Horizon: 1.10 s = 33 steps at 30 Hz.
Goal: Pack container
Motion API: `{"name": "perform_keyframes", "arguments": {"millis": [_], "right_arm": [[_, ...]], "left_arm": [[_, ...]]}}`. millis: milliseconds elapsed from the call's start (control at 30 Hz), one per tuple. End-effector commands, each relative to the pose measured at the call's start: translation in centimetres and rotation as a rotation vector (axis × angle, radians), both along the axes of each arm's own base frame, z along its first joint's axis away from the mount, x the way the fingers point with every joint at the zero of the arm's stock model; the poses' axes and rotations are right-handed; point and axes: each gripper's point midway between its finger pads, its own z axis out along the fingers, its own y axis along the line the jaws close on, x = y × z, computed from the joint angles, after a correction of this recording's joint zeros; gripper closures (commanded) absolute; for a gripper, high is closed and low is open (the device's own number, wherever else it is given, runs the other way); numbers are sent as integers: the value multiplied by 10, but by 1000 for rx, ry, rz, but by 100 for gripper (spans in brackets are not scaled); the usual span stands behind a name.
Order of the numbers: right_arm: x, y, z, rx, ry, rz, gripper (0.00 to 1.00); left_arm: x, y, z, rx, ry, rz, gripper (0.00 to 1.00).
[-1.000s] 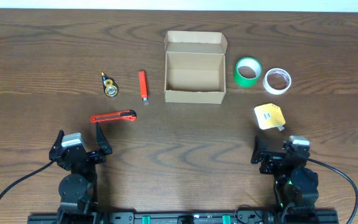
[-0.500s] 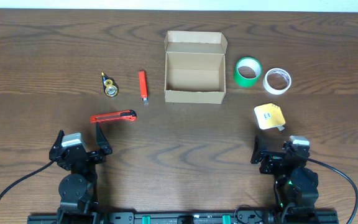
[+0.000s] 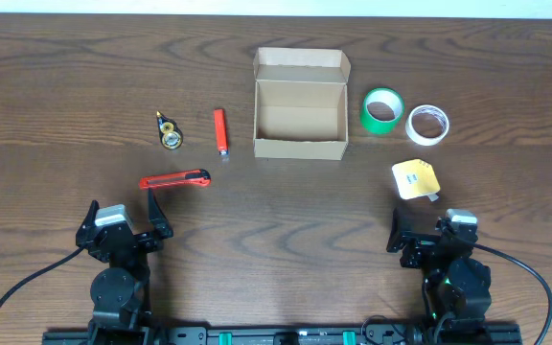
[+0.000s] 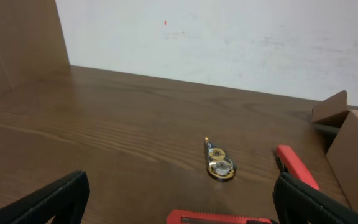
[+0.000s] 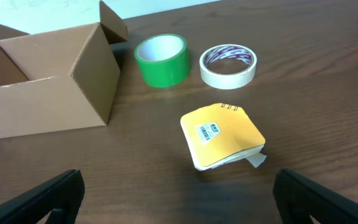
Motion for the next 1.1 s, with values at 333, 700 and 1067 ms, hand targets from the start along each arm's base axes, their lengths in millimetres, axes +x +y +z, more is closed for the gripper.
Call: {"name": "perform_keyframes", "arguments": {"millis": [333, 700, 1067], "right_arm": [[-6, 51, 5, 624, 73, 79, 1], [0, 71, 66, 684, -109, 261, 1], [17, 71, 120, 494, -15, 276, 1]], "left_arm": [[0, 2, -17, 16, 38, 12, 5], [0, 2, -17, 16, 38, 12, 4], [0, 2, -17, 16, 38, 12, 5]]}}
